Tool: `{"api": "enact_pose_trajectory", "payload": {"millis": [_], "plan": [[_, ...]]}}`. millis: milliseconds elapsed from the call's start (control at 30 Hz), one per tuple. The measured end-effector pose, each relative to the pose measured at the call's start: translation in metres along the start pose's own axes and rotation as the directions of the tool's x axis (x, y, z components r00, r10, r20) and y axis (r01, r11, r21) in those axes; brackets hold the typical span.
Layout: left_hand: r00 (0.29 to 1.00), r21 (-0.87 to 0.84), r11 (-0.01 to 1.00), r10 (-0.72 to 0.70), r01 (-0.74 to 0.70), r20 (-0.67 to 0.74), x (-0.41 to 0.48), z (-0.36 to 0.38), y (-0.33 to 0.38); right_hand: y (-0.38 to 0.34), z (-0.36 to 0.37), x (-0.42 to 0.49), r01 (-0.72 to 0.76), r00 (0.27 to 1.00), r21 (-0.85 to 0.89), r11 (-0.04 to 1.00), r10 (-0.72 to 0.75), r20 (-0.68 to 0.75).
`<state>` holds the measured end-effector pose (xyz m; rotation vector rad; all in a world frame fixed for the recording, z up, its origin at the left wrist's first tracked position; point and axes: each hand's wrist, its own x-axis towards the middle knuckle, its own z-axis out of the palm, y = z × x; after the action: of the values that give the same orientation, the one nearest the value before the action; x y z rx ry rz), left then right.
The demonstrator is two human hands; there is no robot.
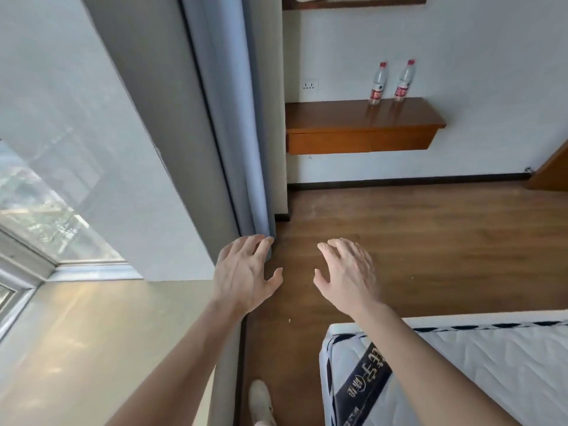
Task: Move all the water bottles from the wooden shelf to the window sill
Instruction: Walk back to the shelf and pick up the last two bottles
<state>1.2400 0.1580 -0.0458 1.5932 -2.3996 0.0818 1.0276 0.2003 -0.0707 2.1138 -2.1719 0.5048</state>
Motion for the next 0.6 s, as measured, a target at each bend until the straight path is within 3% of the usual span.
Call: {"api": "enact_pose_trajectory", "payload": {"millis": [600], "plan": [[0.984,-0.066,0.984,0.17,-0.166,0.052,0.321,0.085,-0.042,0.091,0.057,0.263,-0.212,0.975,-0.151,0.965,0.219,0.026]]}}
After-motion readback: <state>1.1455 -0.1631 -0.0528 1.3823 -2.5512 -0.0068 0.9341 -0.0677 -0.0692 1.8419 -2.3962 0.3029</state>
